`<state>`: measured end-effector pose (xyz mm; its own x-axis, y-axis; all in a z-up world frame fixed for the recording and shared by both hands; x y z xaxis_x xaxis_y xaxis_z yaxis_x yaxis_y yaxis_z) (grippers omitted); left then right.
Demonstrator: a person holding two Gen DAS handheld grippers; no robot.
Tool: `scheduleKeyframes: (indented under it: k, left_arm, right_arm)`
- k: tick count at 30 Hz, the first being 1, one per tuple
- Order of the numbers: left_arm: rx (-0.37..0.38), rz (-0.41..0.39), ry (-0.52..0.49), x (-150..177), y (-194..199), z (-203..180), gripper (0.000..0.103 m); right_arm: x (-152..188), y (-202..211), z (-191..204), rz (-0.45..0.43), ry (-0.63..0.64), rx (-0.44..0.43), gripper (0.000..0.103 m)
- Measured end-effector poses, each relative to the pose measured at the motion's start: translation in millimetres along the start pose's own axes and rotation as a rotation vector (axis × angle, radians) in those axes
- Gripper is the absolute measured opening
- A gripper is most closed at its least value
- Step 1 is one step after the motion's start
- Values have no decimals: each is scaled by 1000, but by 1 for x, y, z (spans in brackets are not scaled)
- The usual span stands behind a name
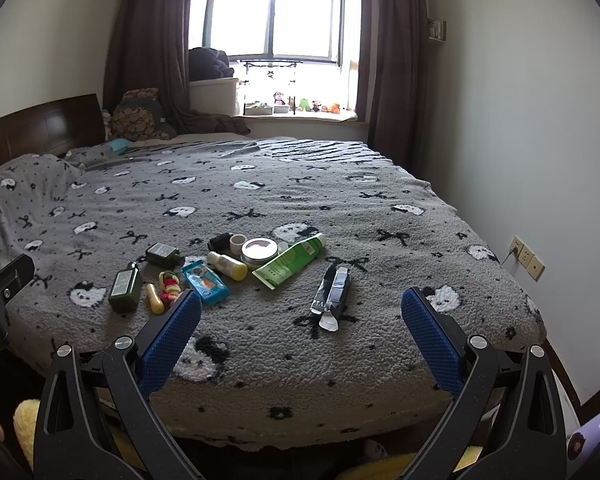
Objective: Collect trash
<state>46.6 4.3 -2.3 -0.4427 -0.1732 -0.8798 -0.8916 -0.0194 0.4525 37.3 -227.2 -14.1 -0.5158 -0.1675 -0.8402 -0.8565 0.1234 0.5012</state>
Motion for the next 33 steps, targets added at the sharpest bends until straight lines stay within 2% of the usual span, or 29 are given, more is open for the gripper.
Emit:
scheduleKeyframes:
  k: [18,22,28,33]
  left_arm:
    - [-10,-7,-12,-1,0,3,95]
    - [-41,-16,-7,-4,-1,11,95]
    - [-72,-16,2,-11,-16,24,95]
    - [-82,19,7,-4,-39,29,95]
  right_arm:
    - [0,-1,-1,-1,-4,1,100]
    - [1,-5,-6,4,-24,7,100]
    - [1,-13,-21,11,-56,33,100]
    - [8,-33,-27,37,-71,46,100]
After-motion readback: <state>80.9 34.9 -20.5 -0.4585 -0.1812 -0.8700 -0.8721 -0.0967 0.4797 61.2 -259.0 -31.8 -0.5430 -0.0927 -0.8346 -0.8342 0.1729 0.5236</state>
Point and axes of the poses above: each gripper's, at about its wrist camera, not at the fingertips, and y roughly against the way its jaws point, z to its left, x to its underside, the point moved 6 cm from there along -y, roughly the way its jaws point, and after that the axes turned 12 degrees about y, right-handed, at the moved point
